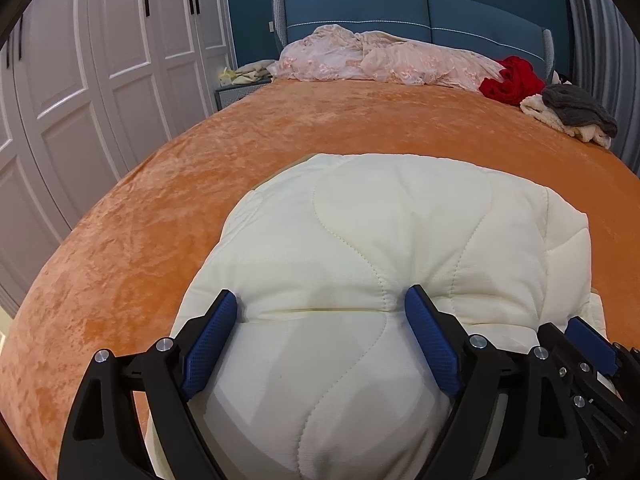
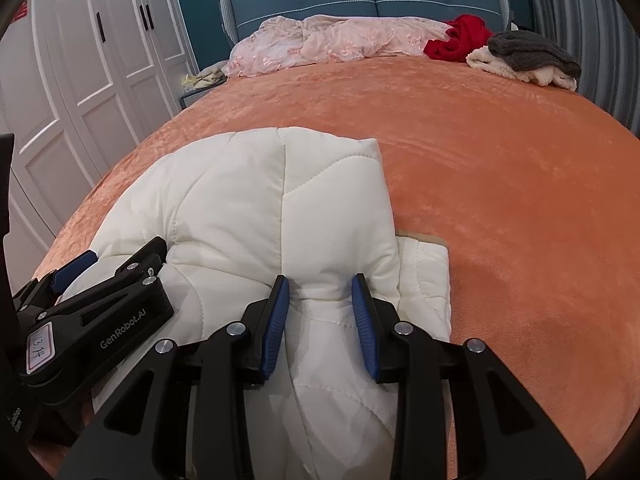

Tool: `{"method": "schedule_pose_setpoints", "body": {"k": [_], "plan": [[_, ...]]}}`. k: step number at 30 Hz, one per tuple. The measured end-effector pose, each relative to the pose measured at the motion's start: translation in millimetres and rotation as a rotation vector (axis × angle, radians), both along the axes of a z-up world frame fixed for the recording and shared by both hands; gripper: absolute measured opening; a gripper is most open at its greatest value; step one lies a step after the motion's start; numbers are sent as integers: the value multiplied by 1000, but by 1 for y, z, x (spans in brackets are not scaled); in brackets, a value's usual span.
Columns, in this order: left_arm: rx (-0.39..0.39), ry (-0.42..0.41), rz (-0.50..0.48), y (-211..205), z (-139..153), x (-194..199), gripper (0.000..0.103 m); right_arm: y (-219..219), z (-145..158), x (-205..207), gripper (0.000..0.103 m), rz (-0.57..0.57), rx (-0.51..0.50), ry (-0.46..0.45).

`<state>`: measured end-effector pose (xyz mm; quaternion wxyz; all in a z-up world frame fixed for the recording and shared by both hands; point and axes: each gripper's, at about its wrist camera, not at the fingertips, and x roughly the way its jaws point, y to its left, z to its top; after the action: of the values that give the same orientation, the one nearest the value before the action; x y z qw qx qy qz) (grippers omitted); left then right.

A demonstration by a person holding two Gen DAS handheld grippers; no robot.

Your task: Fold large clothes

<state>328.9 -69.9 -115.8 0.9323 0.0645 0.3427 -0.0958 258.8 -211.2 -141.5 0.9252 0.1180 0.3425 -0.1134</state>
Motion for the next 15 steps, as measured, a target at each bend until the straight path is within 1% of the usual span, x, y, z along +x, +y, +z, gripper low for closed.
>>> {"method": "schedule_pose_setpoints", "body": {"k": [3, 5, 6, 7, 9, 11, 13, 14, 15], "plan": [[8, 4, 4, 0, 1, -1, 84, 1, 3, 0, 31, 8, -13, 14], [30, 14, 9, 0, 6, -4, 84, 0, 10, 0, 31, 19, -5, 50], [41, 20, 8, 0, 10, -6, 84, -1, 18, -1, 31, 25, 5, 79], [49, 35, -4, 3, 16, -11, 84, -1, 29, -7, 32, 28, 14, 99], [40, 56, -27, 11, 26, -25, 84, 0, 46, -25, 32, 38, 33, 119], [26, 86, -51, 25, 36, -47, 84, 4, 55, -48, 32, 70, 36, 154], [12, 119, -57, 38, 37, -66, 84, 8, 52, -68, 32, 92, 27, 196], [7, 142, -56, 42, 35, -73, 84, 10, 46, -76, 38, 106, 29, 223], [4, 162, -50, 47, 31, -80, 85, 12, 38, -83, 41, 112, 32, 244]]}}
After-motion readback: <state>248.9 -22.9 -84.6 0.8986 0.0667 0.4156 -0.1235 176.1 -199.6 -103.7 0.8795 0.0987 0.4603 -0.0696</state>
